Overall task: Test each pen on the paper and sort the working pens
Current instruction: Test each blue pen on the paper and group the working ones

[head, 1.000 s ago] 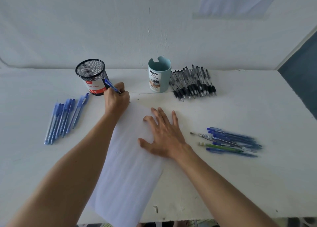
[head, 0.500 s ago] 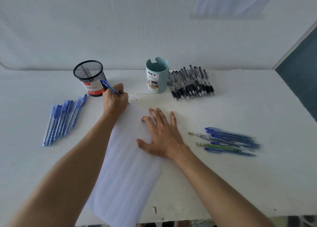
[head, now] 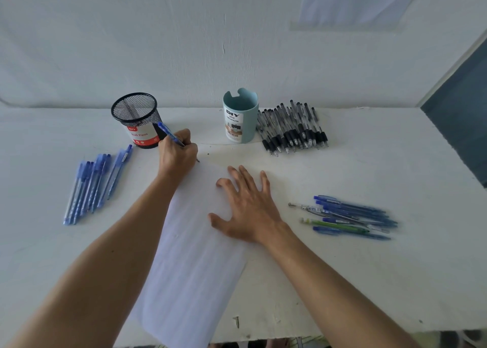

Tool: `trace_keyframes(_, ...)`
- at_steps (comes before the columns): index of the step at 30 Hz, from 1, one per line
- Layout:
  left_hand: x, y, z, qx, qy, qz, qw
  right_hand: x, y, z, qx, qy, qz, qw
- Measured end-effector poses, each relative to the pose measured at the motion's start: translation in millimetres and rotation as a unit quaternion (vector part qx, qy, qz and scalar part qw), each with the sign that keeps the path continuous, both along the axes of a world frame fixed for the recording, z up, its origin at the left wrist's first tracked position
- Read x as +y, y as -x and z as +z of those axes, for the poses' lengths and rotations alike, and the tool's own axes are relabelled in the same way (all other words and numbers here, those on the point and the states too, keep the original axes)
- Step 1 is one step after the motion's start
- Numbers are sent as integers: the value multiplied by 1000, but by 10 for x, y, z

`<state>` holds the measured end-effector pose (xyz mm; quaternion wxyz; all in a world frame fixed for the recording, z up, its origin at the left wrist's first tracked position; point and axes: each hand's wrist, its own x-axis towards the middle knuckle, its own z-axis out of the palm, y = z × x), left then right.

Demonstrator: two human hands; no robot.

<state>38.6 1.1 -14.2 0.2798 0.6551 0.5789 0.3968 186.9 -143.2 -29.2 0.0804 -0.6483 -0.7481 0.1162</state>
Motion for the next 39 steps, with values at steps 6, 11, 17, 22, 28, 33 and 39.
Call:
trace_keyframes(6, 42, 35, -56, -21, 1, 8, 1000, 5, -5, -10, 0, -4, -2, 1000)
trace_keyframes(11, -23, 72, -41, -114, -30, 67, 991, 8, -2, -13, 6, -6, -3, 1000)
trace_keyframes(17, -110, 36, 5, -166, -109, 92, 976, 9, -7, -16, 1, -6, -5, 1000)
trace_keyframes(22, -133, 131, 45, -90, -38, 39, 994, 2, -15, -17, 0, -3, -4, 1000)
trace_keyframes(28, -314, 370, 9, -33, 69, -29, 997, -6, -13, -12, 7, 4, -8, 1000)
trace_keyframes(33, -524, 515, 101, -61, 92, -32, 993, 8, -36, 10, 18, 22, -11, 1000)
trace_keyframes(39, -605, 852, 137, 133, 44, 83, 987, 23, -34, 70, 22, 54, -21, 998)
